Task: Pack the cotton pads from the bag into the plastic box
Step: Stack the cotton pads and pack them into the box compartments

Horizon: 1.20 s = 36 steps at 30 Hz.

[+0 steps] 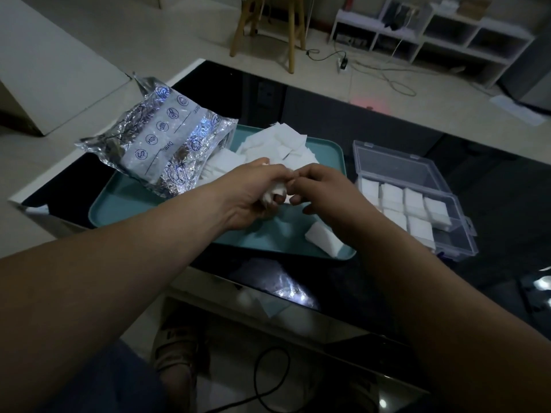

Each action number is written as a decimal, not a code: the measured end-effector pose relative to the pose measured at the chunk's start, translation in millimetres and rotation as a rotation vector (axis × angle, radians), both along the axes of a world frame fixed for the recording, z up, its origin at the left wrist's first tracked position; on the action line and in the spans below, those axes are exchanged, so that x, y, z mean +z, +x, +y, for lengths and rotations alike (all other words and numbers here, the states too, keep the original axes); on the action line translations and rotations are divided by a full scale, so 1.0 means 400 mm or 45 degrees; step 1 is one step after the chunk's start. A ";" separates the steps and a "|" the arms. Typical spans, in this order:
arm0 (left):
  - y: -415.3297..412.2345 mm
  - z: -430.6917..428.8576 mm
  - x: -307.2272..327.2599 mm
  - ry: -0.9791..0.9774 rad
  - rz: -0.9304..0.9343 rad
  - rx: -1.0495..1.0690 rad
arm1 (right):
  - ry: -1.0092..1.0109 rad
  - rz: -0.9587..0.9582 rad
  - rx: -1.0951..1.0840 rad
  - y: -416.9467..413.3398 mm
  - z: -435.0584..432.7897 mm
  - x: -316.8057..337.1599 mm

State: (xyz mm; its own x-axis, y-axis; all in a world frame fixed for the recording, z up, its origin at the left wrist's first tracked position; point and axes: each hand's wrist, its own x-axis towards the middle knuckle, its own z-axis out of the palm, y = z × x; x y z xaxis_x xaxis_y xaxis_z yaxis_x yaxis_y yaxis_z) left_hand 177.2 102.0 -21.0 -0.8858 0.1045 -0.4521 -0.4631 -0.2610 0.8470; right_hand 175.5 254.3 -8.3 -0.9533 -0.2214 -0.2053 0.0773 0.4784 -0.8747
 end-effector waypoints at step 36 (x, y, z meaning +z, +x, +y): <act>0.017 0.028 -0.012 0.355 -0.085 -0.239 | 0.413 0.500 0.150 0.038 0.045 0.028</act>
